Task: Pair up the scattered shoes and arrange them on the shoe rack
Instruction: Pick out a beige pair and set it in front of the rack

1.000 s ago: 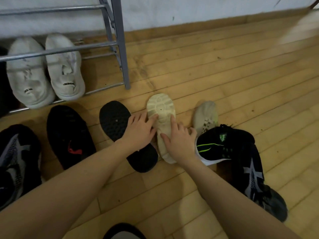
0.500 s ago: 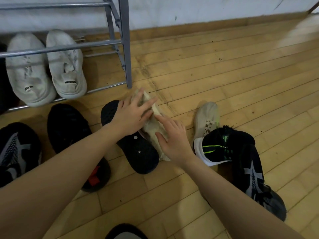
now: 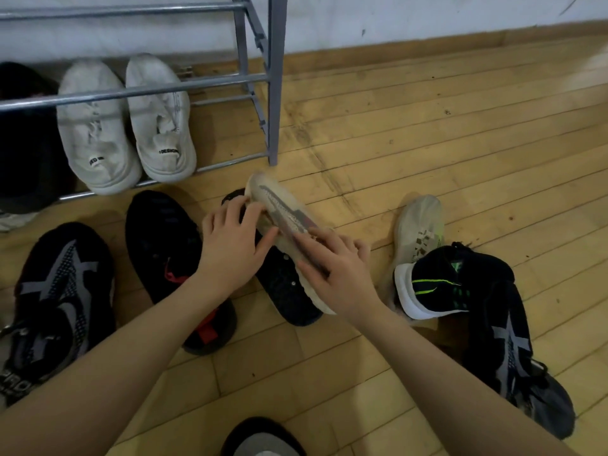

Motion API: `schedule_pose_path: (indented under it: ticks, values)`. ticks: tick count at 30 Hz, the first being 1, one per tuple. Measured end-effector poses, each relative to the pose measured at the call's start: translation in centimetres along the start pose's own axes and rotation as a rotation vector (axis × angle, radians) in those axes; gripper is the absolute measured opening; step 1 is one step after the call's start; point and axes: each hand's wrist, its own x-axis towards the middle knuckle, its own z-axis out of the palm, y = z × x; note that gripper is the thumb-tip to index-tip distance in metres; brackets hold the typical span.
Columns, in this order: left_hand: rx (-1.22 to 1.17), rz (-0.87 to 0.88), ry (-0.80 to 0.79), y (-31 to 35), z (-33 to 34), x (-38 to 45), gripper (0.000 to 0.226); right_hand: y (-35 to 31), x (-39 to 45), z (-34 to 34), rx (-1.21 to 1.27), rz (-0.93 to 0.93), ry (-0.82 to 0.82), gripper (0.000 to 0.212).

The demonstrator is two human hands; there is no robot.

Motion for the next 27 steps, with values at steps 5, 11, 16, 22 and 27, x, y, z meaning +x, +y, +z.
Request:
schedule_pose_path:
  ticks: [5,11,16,22,27]
  values:
    - [-0.061,-0.034,-0.058,-0.3,0.6,-0.2,0.055,0.3,0.5,-0.7,0.065,0.214,-0.16,0.055]
    - [-0.037,-0.008,-0.046,0.4,0.2,0.6,0.062,0.7,0.1,-0.7,0.179,0.173,-0.304,0.053]
    - [-0.066,-0.045,-0.024,-0.4,-1.6,-0.7,0.063,-1.1,-0.2,-1.1,0.103,0.049,-0.165,0.055]
    - [-0.008,-0.124,0.062,-2.0,-4.6,-3.3,0.065,-5.5,0.4,-0.6,-0.193,-0.062,-0.033,0.047]
    - [-0.012,-0.104,0.026,-4.3,-6.0,-6.2,0.061,-8.8,-0.1,0.4,-0.238,-0.054,-0.047,0.047]
